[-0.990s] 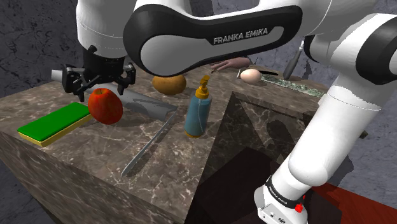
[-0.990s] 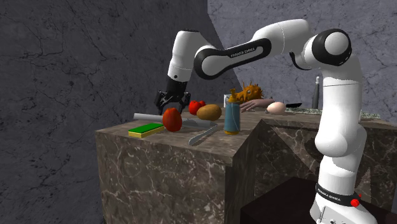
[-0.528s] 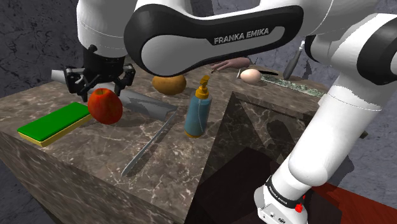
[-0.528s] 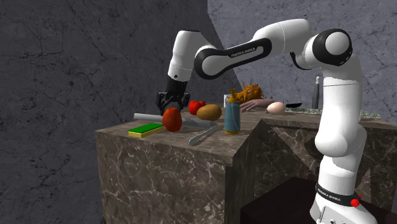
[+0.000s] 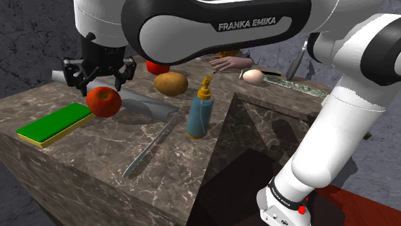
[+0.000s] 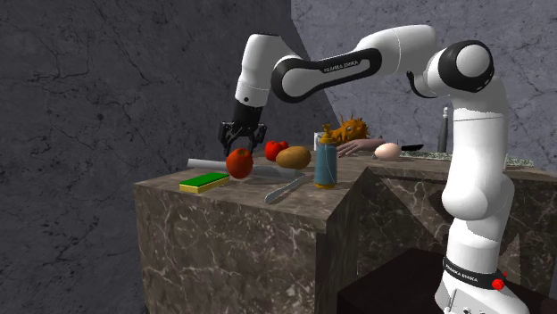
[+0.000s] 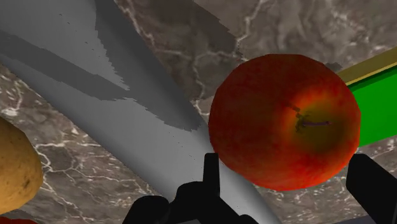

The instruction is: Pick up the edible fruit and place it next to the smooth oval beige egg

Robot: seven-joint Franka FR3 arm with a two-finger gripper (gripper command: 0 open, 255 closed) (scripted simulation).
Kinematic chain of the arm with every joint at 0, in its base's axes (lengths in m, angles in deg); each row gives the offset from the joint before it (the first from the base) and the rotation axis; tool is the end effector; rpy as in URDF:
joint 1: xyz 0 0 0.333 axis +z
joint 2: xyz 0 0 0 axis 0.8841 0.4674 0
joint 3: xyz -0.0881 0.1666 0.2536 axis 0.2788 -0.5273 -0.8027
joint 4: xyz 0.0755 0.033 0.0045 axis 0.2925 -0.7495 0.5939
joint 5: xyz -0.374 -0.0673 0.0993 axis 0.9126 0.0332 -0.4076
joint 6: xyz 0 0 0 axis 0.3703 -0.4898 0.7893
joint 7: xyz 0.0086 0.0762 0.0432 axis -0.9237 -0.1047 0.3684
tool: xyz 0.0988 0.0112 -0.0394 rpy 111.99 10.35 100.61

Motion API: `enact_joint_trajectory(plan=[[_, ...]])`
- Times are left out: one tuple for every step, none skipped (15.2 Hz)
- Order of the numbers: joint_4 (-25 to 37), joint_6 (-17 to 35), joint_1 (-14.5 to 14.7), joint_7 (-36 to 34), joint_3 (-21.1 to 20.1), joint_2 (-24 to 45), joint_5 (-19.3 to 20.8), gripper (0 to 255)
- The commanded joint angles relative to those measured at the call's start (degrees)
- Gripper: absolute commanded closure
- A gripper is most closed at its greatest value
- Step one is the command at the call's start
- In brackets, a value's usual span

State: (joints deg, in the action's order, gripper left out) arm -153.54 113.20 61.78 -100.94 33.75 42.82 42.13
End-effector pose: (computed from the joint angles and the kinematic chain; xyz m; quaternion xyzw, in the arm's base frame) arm 0.4207 0.4460 0.5680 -0.9794 0.0019 -0.2001 0.0284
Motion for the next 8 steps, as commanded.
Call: enact_joint_trajectory(plan=[[1.6,-1.56,0.12,0.47,-0.11,0.02,-0.24,255],[2.39,-2.31,0.19,0.67,-0.15,0.06,-0.31,255],[3.21,-3.06,0.27,0.87,-0.2,0.13,-0.36,255],[4.04,-3.83,0.36,1.05,-0.25,0.22,-0.38,255],[4.89,-4.6,0.46,1.22,-0.29,0.33,-0.38,255],[5.77,-5.39,0.58,1.38,-0.33,0.46,-0.36,255],[6.66,-6.18,0.71,1.53,-0.38,0.61,-0.31,255],[7.58,-6.99,0.86,1.67,-0.42,0.79,-0.24,255]])
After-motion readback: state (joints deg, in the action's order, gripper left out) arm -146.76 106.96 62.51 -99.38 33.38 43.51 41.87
